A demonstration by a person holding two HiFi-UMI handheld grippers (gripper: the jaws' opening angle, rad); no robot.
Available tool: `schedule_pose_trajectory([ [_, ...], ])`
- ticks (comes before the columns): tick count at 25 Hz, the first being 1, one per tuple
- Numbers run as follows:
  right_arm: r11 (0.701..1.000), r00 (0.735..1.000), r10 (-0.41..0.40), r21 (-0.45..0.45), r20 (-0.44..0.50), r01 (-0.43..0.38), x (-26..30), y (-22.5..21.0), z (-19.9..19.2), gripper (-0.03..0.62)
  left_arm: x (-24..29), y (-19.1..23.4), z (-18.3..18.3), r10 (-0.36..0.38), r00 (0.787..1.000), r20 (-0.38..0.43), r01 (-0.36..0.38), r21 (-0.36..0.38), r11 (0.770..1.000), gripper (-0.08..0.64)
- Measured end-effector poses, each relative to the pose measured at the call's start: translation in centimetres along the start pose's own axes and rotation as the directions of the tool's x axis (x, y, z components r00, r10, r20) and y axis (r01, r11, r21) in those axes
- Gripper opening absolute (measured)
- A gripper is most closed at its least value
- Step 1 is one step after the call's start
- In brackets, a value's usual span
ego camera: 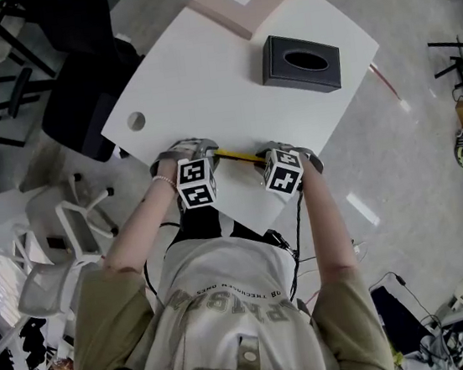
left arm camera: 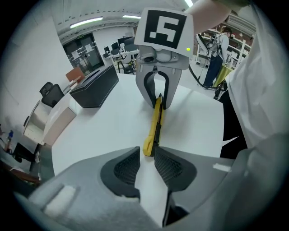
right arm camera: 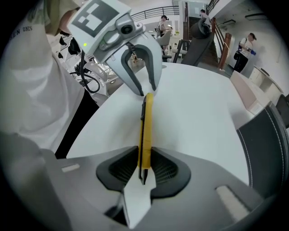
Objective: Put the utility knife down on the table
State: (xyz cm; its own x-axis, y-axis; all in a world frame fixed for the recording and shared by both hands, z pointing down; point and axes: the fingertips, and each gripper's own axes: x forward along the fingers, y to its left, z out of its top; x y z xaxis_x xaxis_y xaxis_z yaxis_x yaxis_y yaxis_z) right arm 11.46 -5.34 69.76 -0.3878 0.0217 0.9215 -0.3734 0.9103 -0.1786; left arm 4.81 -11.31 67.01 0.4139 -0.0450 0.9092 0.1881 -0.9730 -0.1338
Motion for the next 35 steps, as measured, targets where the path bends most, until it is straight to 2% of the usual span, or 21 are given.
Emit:
schedule_pose_trajectory([
  [7, 0.997, 0.998, 0.069, 0.041, -0.006, -0.069, -0.1, 0.0, 0.3, 0.097, -0.6, -0.3, 0.6, 0.036, 0.999, 0.034, -0.037, 0.040, 0.999, 0.104],
  [12, 0.991, 0.994, 0.112, 0.075, -0.003, -0.112, -0.5, 0.0, 0.5, 0.097, -0.1, -0.7, 0.7, 0.049, 0.999, 0.008, -0.049, 0.102, 0.994, 0.104],
  [18, 0.988, 0.992, 0.124, 0.091, -0.004, -0.124, -0.7, -0.2, 0.7, 0.097, 0.4, -0.2, 0.4, 0.054, 0.998, -0.023, -0.052, 0.101, 0.994, 0.104],
  [23, 0.992, 0.995, 0.103, 0.082, -0.012, -0.101, -0.6, -0.1, 0.6, 0.098, 0.5, 0.0, 0.5, 0.053, 0.998, -0.028, -0.050, 0.107, 0.993, 0.100],
  [35, 0.998, 0.998, -0.059, 0.005, -0.005, 0.059, -0.1, 0.1, 0.2, 0.107, 0.6, 0.3, 0.8, 0.057, 0.998, -0.026, -0.054, 0.100, 0.994, 0.098],
])
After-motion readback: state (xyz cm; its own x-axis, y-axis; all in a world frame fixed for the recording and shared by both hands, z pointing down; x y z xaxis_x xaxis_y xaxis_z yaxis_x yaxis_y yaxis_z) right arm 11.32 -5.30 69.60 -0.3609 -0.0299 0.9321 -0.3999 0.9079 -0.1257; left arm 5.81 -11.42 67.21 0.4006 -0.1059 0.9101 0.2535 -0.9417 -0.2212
